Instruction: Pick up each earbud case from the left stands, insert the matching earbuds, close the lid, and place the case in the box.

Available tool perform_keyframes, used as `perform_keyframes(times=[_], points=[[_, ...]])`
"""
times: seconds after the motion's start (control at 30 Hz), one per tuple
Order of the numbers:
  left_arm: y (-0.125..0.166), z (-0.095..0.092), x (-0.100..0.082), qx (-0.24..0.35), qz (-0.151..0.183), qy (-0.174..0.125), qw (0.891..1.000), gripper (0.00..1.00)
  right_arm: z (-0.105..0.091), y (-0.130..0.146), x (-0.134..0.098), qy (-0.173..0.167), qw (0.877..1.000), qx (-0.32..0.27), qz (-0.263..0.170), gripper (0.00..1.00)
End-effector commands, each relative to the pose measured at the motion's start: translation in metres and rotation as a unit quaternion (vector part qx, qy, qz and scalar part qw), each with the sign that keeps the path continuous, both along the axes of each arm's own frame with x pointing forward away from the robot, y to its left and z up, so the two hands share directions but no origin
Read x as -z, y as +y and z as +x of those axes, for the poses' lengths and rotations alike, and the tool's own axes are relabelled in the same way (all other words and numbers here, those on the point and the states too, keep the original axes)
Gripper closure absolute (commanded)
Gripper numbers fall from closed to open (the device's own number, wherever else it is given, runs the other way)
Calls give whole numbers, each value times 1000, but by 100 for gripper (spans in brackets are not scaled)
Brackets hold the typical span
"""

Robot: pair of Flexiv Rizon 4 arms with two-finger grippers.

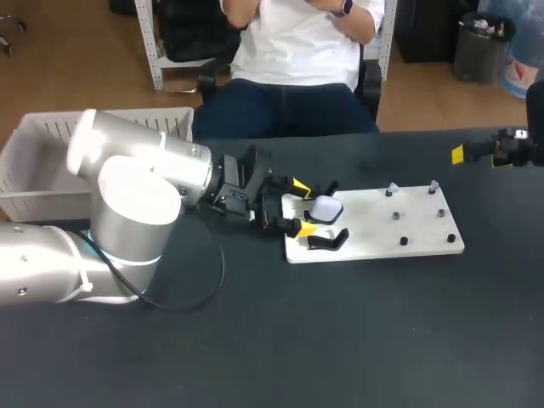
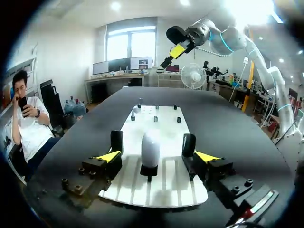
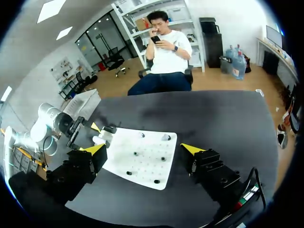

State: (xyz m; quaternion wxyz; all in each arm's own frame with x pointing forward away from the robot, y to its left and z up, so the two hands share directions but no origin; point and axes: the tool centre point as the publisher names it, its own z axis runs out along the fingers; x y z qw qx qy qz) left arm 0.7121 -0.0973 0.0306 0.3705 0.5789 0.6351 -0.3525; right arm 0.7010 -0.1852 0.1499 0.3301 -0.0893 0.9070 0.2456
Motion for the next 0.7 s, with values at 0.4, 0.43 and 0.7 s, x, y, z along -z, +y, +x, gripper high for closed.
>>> perform_keyframes(times=[0.4,0.43,0.7], points=[[-12,12,7,12,-3,7,1000,8,0,0,0,0,1000,0,-1,0],[-12,11,8,13,-4,8,1000,9,0,0,0,0,1000,0,-1,0],[-16,11,10,22,-9,10,1000,20,0,0,0,0,1000,0,-1,0]])
